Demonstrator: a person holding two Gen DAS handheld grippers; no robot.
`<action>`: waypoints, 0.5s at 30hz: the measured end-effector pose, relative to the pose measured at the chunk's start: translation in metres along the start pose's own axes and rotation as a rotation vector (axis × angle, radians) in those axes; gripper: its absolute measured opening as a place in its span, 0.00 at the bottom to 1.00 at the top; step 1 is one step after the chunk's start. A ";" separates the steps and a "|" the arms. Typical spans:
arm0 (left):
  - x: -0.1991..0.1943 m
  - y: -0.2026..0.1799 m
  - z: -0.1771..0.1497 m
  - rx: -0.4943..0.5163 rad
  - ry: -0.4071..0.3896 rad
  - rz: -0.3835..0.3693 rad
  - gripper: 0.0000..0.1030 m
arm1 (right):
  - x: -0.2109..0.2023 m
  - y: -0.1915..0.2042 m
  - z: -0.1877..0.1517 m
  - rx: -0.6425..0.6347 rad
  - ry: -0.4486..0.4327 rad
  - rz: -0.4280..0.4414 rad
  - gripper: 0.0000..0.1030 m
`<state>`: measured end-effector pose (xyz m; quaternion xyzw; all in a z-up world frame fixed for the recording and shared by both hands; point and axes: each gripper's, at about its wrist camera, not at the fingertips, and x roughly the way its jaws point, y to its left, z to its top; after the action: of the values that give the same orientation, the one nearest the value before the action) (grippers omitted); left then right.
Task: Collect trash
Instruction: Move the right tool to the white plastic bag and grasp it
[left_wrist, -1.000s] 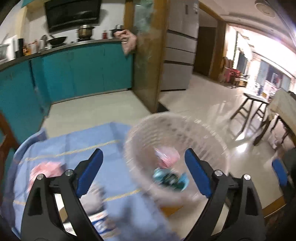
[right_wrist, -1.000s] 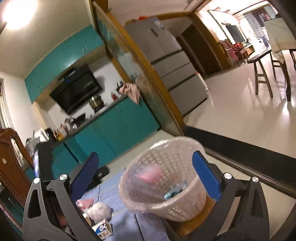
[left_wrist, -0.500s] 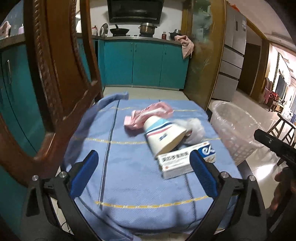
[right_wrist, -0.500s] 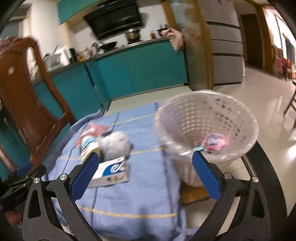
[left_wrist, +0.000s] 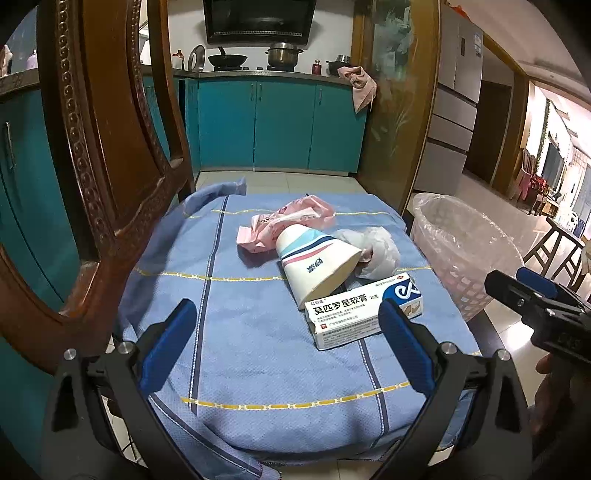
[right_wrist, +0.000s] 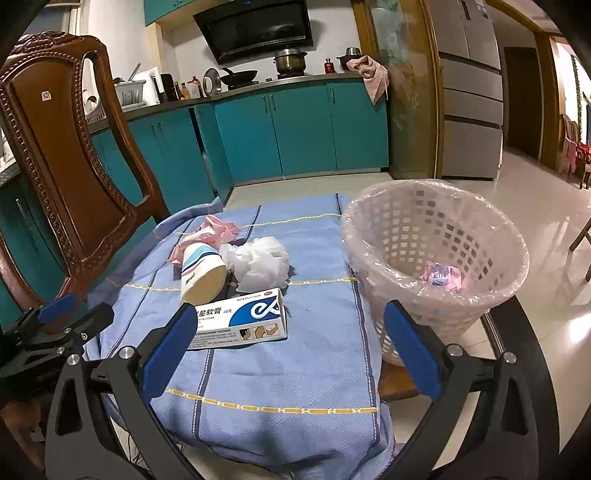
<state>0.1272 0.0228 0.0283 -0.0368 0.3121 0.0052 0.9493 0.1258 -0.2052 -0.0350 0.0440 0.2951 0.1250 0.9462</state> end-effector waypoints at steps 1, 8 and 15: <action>0.000 0.000 0.000 0.001 0.000 -0.001 0.95 | 0.000 0.000 0.000 -0.002 -0.001 0.000 0.96; 0.001 -0.001 0.000 0.005 0.003 -0.003 0.95 | 0.000 0.000 0.000 0.002 0.000 -0.001 0.96; 0.001 -0.001 0.000 0.007 0.001 0.000 0.95 | 0.003 0.002 0.000 -0.007 0.003 0.006 0.96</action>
<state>0.1279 0.0217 0.0273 -0.0336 0.3126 0.0040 0.9493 0.1278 -0.2020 -0.0365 0.0416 0.2959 0.1289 0.9456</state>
